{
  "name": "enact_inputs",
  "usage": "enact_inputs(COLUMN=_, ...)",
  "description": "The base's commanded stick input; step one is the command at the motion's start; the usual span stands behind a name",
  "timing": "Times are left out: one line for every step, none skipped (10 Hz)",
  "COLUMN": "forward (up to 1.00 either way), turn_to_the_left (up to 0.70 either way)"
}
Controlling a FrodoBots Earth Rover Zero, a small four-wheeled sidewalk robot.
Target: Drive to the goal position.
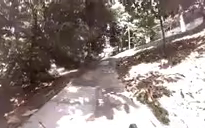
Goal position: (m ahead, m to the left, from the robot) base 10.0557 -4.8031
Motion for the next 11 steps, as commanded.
enact_inputs(forward=0.50, turn_to_the_left=0.00)
enact_inputs(forward=0.50, turn_to_the_left=0.00)
enact_inputs(forward=0.50, turn_to_the_left=0.00)
enact_inputs(forward=0.50, turn_to_the_left=0.00)
enact_inputs(forward=0.50, turn_to_the_left=0.00)
enact_inputs(forward=0.50, turn_to_the_left=0.00)
enact_inputs(forward=0.50, turn_to_the_left=0.00)
enact_inputs(forward=0.50, turn_to_the_left=0.00)
enact_inputs(forward=0.50, turn_to_the_left=0.00)
enact_inputs(forward=0.50, turn_to_the_left=0.00)
enact_inputs(forward=0.50, turn_to_the_left=0.00)
